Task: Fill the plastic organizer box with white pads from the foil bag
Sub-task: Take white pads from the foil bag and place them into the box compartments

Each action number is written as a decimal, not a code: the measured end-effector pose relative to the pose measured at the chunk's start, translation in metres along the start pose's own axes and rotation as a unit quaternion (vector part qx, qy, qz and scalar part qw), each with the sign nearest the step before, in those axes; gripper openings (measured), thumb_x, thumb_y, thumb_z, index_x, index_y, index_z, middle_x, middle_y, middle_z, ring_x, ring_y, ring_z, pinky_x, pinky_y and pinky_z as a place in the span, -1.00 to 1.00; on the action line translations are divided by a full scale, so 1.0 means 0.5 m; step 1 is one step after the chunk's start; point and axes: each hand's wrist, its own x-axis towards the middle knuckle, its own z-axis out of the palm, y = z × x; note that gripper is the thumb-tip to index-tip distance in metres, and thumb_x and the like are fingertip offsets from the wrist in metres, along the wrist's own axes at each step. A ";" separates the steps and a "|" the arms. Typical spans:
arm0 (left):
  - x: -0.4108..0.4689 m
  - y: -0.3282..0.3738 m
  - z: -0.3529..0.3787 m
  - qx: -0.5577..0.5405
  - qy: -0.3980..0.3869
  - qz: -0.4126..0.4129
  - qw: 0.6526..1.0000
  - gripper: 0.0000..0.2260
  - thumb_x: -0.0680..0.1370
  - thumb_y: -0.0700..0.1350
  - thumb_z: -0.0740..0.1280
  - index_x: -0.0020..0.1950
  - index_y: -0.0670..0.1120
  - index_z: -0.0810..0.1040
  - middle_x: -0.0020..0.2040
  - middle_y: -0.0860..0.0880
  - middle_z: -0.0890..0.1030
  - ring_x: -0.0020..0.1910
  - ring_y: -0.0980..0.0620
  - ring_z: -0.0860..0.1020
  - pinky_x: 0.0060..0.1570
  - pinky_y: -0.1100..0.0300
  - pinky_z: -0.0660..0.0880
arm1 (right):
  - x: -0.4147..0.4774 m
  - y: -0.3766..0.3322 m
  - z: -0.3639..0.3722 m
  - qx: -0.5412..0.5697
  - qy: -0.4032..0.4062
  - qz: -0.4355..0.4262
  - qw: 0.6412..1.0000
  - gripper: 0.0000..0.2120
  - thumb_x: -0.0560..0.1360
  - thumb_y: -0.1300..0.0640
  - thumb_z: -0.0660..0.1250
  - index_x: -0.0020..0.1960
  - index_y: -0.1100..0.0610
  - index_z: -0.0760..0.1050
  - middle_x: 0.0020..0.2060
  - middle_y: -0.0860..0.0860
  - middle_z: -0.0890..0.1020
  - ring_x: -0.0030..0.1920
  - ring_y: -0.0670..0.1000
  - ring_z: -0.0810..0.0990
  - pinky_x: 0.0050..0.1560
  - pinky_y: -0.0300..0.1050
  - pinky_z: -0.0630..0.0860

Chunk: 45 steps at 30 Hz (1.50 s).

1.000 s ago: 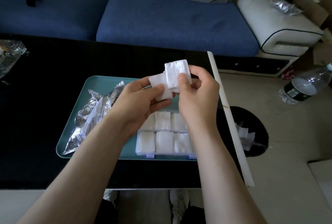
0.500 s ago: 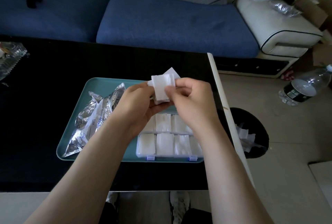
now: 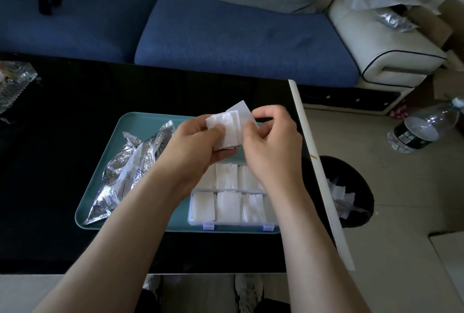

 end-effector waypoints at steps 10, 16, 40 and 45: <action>-0.011 0.009 -0.005 0.027 0.002 -0.015 1.000 -0.81 0.71 -0.26 0.24 0.19 -0.15 0.63 0.22 -0.25 0.66 0.16 -0.17 0.68 0.03 0.05 0.69 | 0.008 0.009 -0.015 0.047 -0.052 0.046 0.996 -0.81 0.63 0.06 0.44 0.23 -0.06 0.65 0.02 -0.17 0.68 0.00 -0.21 0.66 -0.07 -0.36 0.53; -0.013 0.013 -0.003 0.025 0.013 -0.028 0.999 -0.81 0.69 -0.25 0.26 0.13 -0.11 0.66 0.19 -0.24 0.67 0.21 -0.23 0.66 -0.03 0.07 0.68 | 0.007 0.005 -0.017 0.082 -0.111 0.098 0.986 -0.90 0.65 0.07 0.38 0.07 0.00 0.68 -0.16 -0.09 0.72 -0.19 -0.21 0.67 -0.32 -0.46 0.49; -0.015 0.010 0.011 -0.045 0.006 -0.019 0.999 -0.71 0.71 -0.36 0.10 0.08 -0.20 0.62 0.00 -0.19 0.76 0.02 -0.10 0.75 -0.03 0.08 0.69 | -0.001 0.004 0.005 0.133 -0.063 0.145 0.978 -0.89 0.54 0.20 0.53 0.02 0.01 0.71 -0.17 0.00 0.77 -0.15 -0.03 0.78 -0.16 -0.11 0.73; -0.012 0.015 0.004 -0.007 0.080 -0.016 0.997 -0.74 0.71 -0.33 0.14 0.02 -0.08 0.55 0.14 -0.16 0.60 0.14 -0.16 0.66 0.13 -0.04 0.67 | 0.010 0.018 -0.002 0.055 -0.008 0.066 0.996 -0.80 0.67 0.15 0.34 0.20 -0.02 0.70 0.00 -0.07 0.73 0.00 -0.08 0.71 -0.16 -0.38 0.57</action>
